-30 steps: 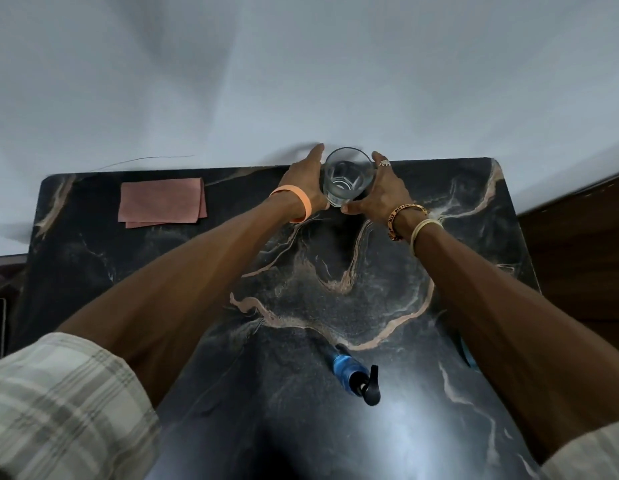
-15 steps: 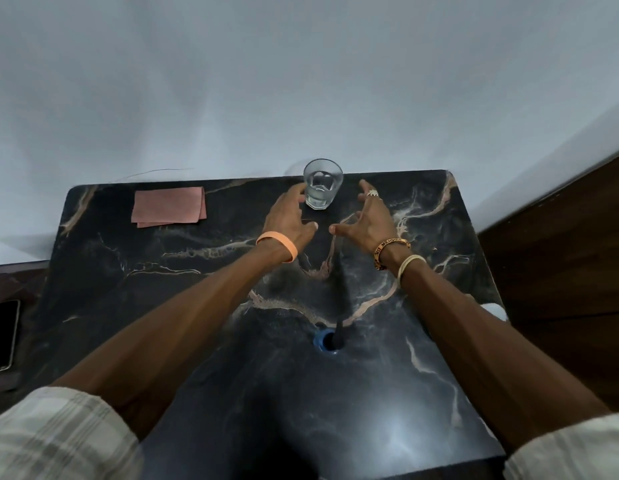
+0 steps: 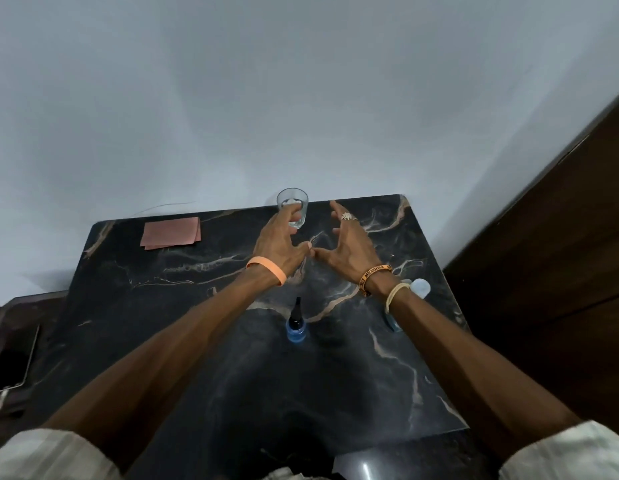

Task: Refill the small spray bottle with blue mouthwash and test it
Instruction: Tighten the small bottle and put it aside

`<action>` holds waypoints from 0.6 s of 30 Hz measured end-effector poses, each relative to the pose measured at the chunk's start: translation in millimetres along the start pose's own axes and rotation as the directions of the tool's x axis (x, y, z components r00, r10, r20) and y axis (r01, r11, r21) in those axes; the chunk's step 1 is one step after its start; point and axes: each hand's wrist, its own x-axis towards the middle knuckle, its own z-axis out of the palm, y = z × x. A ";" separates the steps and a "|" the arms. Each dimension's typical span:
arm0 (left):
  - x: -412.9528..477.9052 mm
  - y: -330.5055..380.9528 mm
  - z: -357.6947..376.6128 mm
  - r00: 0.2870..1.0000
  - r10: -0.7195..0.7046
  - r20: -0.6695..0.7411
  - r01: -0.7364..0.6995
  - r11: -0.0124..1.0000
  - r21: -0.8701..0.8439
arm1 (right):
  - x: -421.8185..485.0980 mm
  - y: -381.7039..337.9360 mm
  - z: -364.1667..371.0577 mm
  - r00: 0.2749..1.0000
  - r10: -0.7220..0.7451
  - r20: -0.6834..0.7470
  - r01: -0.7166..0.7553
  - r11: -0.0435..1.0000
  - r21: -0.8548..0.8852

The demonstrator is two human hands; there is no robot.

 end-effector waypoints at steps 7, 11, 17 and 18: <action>-21.8 26.3 23.5 0.998 0.058 0.023 -0.058 0.998 0.000 | -34.2 14.0 -32.4 1.000 0.007 -0.026 -0.007 1.000 -0.004; -25.3 42.4 47.0 0.993 0.101 0.059 -0.102 0.995 0.005 | -47.4 29.5 -52.6 0.998 0.032 -0.054 -0.033 0.999 -0.010; -25.7 66.1 85.6 0.981 0.153 0.116 -0.154 0.988 -0.008 | -65.1 58.0 -83.9 0.991 0.078 -0.110 -0.083 0.996 -0.043; -25.6 69.8 92.8 0.979 0.158 0.126 -0.157 0.987 -0.020 | -68.3 63.2 -89.0 0.988 0.091 -0.121 -0.098 0.994 -0.049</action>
